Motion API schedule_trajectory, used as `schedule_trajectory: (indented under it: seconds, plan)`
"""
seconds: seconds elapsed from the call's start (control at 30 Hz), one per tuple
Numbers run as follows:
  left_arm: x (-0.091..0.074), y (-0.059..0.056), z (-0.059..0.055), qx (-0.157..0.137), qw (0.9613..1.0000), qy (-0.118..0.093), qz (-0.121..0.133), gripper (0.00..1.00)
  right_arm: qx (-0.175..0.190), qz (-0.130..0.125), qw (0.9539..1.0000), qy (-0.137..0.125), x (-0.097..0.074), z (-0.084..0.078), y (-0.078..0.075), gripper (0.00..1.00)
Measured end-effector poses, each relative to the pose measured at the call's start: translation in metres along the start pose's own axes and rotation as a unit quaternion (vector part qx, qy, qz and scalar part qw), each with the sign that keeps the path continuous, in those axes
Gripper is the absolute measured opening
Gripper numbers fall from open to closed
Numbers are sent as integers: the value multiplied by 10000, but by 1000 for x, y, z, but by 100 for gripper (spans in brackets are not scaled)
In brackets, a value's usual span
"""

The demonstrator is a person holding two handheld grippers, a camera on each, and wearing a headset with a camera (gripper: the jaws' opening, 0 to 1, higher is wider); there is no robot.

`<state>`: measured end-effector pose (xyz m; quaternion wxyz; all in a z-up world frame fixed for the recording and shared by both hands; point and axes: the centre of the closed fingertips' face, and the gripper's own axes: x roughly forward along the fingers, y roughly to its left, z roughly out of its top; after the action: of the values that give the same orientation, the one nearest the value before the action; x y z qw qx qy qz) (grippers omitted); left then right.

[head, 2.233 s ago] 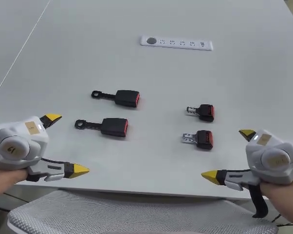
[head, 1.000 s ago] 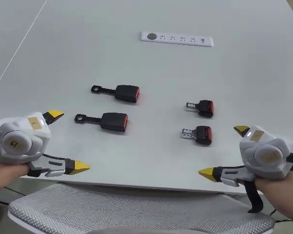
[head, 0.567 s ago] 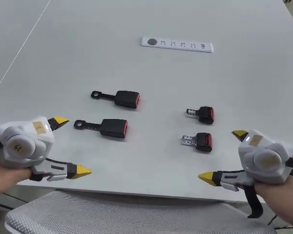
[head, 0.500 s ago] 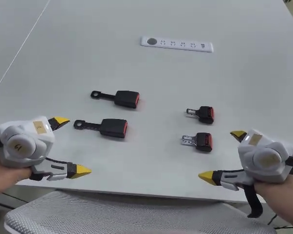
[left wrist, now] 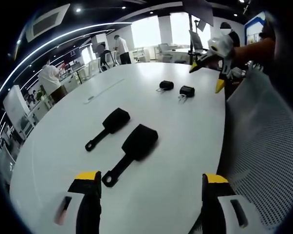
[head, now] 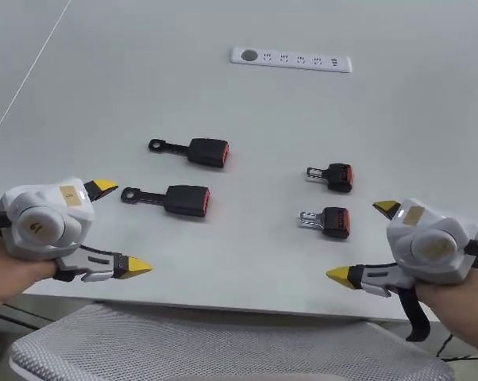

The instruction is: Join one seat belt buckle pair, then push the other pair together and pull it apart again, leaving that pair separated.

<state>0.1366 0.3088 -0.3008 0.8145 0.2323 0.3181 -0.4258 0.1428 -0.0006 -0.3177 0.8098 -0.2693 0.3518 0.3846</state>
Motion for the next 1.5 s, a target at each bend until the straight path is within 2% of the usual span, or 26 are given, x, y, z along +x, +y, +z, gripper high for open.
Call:
schedule_trajectory:
  seconds: [0.27,0.37,0.63,0.77,0.9,1.17,1.27,1.37,1.5]
  plan:
    - [8,2,5,210,9997,117,-83,81,-163,109,9998,63,5,2,1,84]
    - [11,2,9,282,9994,100,-177,77,-180,132,9997,99,5,1,2,83]
    - [16,1,11,403,9984,231,-330,67,-358,158,9989,265,1,-4,-2,73]
    - [18,4,7,579,9971,389,-313,62,-469,141,9984,267,-1,-4,-3,71]
    - [19,5,4,779,9951,496,-343,61,-576,168,9980,216,-2,-3,-3,70]
    - [24,15,6,877,9940,558,-351,58,-661,385,9968,249,5,0,1,62]
    - [27,19,7,911,9932,609,-404,52,-752,425,9959,284,8,1,-2,61]
    - [32,21,7,1032,9914,657,-468,51,-832,474,9950,284,11,3,-6,61]
    - [39,25,11,955,9919,641,-544,45,-870,516,9943,330,16,4,-14,59]
